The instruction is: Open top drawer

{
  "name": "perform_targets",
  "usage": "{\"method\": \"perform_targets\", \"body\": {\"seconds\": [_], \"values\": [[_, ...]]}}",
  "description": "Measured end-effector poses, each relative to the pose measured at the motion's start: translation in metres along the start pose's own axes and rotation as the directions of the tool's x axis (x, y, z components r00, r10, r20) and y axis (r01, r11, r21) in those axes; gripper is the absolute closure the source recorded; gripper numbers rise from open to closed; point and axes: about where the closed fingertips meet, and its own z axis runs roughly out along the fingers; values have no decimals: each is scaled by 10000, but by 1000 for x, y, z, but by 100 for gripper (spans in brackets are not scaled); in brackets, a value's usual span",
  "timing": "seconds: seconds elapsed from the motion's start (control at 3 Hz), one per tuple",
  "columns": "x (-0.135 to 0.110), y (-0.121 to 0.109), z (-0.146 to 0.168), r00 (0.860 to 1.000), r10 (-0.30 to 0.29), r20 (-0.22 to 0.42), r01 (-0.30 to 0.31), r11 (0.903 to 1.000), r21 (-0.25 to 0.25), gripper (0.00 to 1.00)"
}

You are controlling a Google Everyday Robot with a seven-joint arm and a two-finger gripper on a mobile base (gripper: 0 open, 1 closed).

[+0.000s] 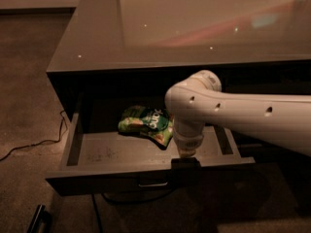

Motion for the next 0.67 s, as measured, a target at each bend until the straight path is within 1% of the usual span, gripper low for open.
{"method": "perform_targets", "body": {"seconds": [0.33,0.67], "values": [[0,-1,0,10000,0,0,0,10000,0,100],[3,33,-8,9987,406,-320,-418,9984,-370,100]]}}
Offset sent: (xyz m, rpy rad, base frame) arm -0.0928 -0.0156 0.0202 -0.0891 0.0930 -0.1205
